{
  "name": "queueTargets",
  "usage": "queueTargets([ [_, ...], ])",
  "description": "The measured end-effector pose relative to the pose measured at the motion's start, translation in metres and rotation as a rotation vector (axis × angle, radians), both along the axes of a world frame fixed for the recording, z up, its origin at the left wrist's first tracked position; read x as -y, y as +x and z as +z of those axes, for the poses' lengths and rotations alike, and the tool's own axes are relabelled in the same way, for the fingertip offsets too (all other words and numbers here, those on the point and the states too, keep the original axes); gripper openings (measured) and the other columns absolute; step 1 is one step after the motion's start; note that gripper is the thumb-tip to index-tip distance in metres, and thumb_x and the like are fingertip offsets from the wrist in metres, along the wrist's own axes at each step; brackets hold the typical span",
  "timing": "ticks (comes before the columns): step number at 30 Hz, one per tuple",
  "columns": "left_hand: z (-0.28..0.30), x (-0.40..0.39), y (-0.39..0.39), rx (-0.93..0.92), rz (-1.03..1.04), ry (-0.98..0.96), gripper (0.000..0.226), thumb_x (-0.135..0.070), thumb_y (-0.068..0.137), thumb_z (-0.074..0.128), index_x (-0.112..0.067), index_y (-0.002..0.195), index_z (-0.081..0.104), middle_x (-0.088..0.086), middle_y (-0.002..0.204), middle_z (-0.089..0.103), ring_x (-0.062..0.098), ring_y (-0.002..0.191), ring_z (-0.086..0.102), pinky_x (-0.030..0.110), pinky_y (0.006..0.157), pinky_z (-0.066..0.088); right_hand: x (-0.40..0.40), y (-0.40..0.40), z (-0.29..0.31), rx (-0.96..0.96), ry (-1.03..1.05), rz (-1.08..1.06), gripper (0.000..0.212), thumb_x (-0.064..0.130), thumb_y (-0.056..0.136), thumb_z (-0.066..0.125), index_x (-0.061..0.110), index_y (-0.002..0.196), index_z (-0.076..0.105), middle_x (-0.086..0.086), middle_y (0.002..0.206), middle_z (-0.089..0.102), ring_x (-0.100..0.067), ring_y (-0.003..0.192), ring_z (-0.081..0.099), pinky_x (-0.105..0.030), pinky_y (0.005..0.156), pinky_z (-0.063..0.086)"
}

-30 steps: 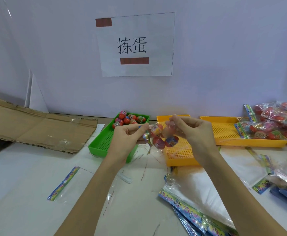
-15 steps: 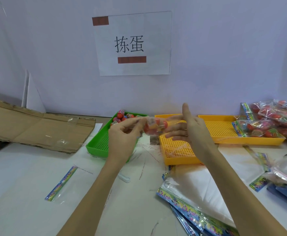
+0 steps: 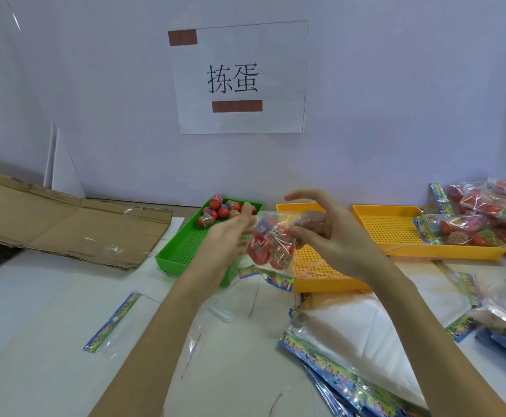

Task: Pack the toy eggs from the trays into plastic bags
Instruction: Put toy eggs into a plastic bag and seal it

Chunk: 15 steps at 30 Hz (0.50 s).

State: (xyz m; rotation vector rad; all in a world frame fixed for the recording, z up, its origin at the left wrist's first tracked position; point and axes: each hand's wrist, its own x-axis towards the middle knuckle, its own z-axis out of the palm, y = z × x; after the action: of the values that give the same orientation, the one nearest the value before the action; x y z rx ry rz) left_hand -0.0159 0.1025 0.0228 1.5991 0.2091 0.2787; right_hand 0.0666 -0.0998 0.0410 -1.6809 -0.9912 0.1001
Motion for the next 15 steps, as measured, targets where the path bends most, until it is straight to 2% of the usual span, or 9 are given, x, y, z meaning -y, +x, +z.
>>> queueTargets([
  [2, 0.001, 0.003, -0.001, -0.024, -0.1, -0.219, 0.045, -0.049, 0.089, 0.07, -0.008, 0.106, 0.078, 0.002, 0.099, 0.08, 0.011, 0.08, 0.074, 0.021, 0.07, 0.06, -0.002, -0.002, 0.001, 0.032, -0.042, 0.024, 0.043, 0.005, 0.1, 0.065, 0.029, 0.135, 0.055, -0.001, 0.088, 0.076, -0.018, 0.087, 0.075, -0.025, 0.078, 0.058],
  [5, 0.004, 0.01, -0.001, 0.051, -0.027, -0.364, 0.043, -0.03, 0.08, 0.081, -0.003, 0.113, 0.077, 0.011, 0.105, 0.077, 0.014, 0.081, 0.072, 0.022, 0.063, 0.058, -0.002, -0.002, 0.001, -0.02, -0.04, 0.001, 0.038, 0.011, 0.1, 0.066, 0.024, 0.135, 0.058, 0.0, 0.09, 0.078, -0.017, 0.091, 0.076, -0.027, 0.08, 0.06],
  [7, 0.003, 0.012, 0.001, 0.091, 0.041, -0.364, 0.041, -0.025, 0.077, 0.083, -0.004, 0.111, 0.076, 0.01, 0.104, 0.077, 0.015, 0.083, 0.073, 0.024, 0.066, 0.06, -0.005, -0.003, -0.001, -0.186, 0.007, -0.041, 0.034, 0.023, 0.099, 0.069, 0.019, 0.132, 0.062, -0.002, 0.094, 0.08, -0.018, 0.092, 0.077, -0.029, 0.08, 0.063],
  [9, 0.001, 0.013, 0.002, 0.104, 0.056, -0.332, 0.032, -0.02, 0.081, 0.082, -0.006, 0.109, 0.076, 0.009, 0.103, 0.078, 0.017, 0.086, 0.073, 0.027, 0.069, 0.061, -0.009, -0.007, -0.003, -0.316, 0.073, -0.118, 0.028, 0.032, 0.096, 0.07, 0.012, 0.116, 0.072, -0.004, 0.094, 0.081, -0.02, 0.091, 0.078, -0.029, 0.077, 0.064],
  [11, 0.001, 0.014, 0.0, 0.111, 0.057, -0.308, 0.027, -0.018, 0.084, 0.081, -0.006, 0.109, 0.075, 0.009, 0.102, 0.079, 0.016, 0.087, 0.073, 0.026, 0.068, 0.06, -0.013, -0.009, -0.007, -0.392, 0.129, -0.176, 0.027, 0.032, 0.094, 0.073, 0.006, 0.099, 0.076, -0.006, 0.091, 0.08, -0.021, 0.089, 0.078, -0.026, 0.071, 0.063],
  [15, 0.0, 0.012, -0.001, 0.094, 0.089, -0.347, 0.02, -0.033, 0.084, 0.079, -0.015, 0.091, 0.081, 0.005, 0.094, 0.078, 0.009, 0.077, 0.071, 0.021, 0.062, 0.056, -0.012, -0.009, -0.008, -0.499, 0.12, -0.145, 0.029, 0.029, 0.092, 0.076, 0.001, 0.096, 0.078, -0.012, 0.091, 0.08, -0.025, 0.088, 0.079, -0.026, 0.071, 0.063],
])
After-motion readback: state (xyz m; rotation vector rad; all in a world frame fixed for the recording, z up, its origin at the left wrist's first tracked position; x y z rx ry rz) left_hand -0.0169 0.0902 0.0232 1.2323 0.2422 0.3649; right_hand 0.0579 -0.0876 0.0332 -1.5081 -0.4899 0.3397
